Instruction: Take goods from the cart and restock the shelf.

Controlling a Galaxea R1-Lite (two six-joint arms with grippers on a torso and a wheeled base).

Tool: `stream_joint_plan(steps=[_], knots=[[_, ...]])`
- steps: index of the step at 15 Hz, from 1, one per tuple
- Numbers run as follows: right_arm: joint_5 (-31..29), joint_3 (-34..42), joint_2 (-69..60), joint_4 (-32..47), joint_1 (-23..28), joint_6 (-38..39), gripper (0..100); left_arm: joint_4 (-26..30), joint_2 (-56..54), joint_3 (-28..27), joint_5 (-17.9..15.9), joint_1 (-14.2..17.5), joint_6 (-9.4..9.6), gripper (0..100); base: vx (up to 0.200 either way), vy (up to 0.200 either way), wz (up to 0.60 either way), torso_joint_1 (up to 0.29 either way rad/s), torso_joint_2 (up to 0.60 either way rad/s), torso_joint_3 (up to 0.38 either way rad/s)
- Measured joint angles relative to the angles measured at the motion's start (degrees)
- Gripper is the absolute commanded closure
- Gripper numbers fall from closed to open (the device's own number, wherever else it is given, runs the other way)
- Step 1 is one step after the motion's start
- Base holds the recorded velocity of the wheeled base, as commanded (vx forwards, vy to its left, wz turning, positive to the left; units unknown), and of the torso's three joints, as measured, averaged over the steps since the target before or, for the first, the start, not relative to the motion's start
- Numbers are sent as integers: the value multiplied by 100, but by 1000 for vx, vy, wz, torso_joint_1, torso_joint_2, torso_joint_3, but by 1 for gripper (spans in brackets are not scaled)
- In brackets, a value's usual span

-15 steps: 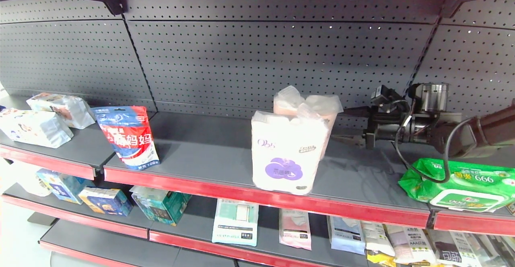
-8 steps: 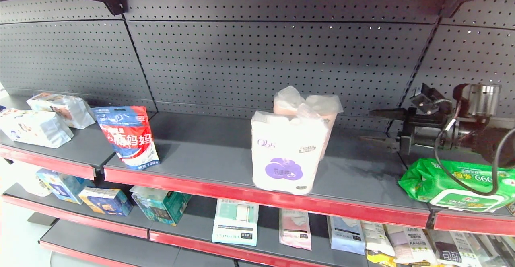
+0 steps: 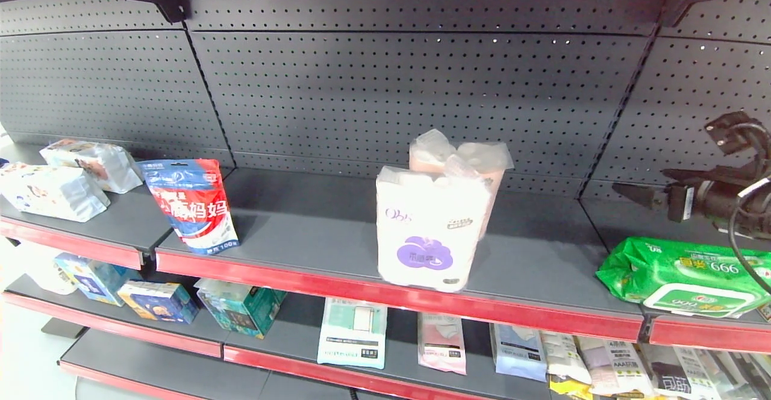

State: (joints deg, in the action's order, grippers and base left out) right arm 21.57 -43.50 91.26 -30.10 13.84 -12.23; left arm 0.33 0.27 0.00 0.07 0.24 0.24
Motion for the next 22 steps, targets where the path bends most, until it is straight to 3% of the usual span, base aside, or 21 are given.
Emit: stream_joint_plan(steps=[3, 6, 10, 12, 15, 17, 22], knots=[[-1569, 836, -1161, 27, -133, 933, 0, 2, 0, 0, 0, 0, -2, 0, 0, 0, 0, 0, 0, 0], [-2018, 2046, -2756, 40, -26, 1111, 0, 0, 0, 0, 0, 0, 0, 0, 0, 0, 0, 0, 0, 0], [-2188, 3543, -5149, 177, 63, 1112, 0, 0, 0, 0, 0, 0, 0, 0, 0, 0, 0, 0, 0, 0], [-2050, 4011, -6192, 601, -9, 1067, 0, 2, 0, 0, 0, 0, 0, 0, 0, 0, 0, 0, 0, 0], [-2015, 4242, -7641, 1894, -78, 906, 0, 0, 0, 0, 0, 0, -2, 0, 0, 0, 0, 0, 0, 0], [-1517, 4308, -8203, 2706, -124, 780, 0, 0, 0, 0, 0, 0, -2, 0, 0, 0, 0, 0, 0, 0], [-1547, 4336, -8669, 2888, -1219, 794, 0, 0, 0, 0, 0, 0, -2, 0, 0, 0, 0, 0, 0, 0]])
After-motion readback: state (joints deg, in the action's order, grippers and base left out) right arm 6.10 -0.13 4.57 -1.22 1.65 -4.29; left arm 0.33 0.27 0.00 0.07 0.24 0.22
